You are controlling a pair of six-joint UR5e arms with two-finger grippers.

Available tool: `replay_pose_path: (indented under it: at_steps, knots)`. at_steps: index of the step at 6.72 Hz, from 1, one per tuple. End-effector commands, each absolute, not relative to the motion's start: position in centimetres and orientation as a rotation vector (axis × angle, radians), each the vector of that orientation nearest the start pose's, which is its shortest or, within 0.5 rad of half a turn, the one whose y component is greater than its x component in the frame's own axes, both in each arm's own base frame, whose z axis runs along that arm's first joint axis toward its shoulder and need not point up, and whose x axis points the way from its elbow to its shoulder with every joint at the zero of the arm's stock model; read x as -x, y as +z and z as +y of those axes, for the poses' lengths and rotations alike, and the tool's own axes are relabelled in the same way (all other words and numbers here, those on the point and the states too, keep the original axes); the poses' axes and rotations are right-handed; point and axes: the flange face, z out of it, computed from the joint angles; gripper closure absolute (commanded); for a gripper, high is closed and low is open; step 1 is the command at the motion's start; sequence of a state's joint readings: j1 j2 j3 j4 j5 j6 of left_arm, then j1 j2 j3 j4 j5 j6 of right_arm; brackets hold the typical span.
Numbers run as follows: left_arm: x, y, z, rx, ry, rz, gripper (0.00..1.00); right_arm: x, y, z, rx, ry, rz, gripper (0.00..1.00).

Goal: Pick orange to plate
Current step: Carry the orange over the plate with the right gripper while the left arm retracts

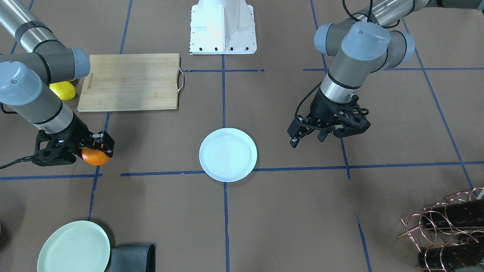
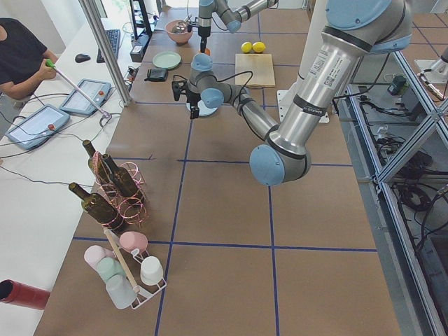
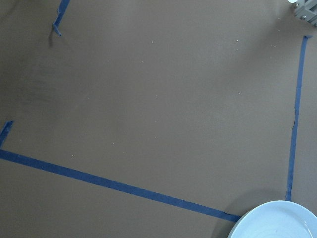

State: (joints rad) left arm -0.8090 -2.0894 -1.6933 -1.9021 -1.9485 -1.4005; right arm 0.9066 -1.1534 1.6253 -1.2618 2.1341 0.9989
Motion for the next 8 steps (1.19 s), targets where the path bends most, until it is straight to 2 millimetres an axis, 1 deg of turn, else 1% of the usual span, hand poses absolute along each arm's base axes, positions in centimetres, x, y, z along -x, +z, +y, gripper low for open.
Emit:
replay_pose_path:
  at_steps: [1,2,3,4,5,6,7,8]
  knots:
    - [-38.0,26.9,-54.5,-0.144,-0.403,1.014,0.0,37.8,27.3,-57.1,-0.085,0.136,-0.965,1.0]
    - [-37.3,28.2,-54.4,-0.161,-0.372,0.992,0.0,40.9,24.7,-57.3,-0.074,0.126,-0.967,1.0]
    - [-35.5,30.0,-54.4,-0.204,-0.31,0.962,0.0,45.0,22.1,-57.4,-0.078,0.146,-0.956,1.0]
    - [-33.6,32.2,-54.5,-0.213,-0.218,0.922,0.0,49.1,19.9,-57.0,-0.102,0.146,-0.938,1.0]
    - [-30.0,34.7,-55.6,-0.223,-0.149,0.888,0.0,52.9,18.0,-55.8,-0.096,0.153,-0.93,1.0]
    - [-25.5,37.9,-56.4,-0.257,-0.072,0.843,0.0,56.2,16.1,-54.9,-0.121,0.151,-0.913,1.0]
    - [-21.4,40.1,-57.1,-0.291,-0.008,0.815,0.0,59.1,16.4,-53.7,-0.128,0.137,-0.883,1.0]
    - [-18.8,40.4,-57.8,-0.296,-0.023,0.825,0.0,60.0,16.9,-53.1,-0.128,0.136,-0.867,1.0]
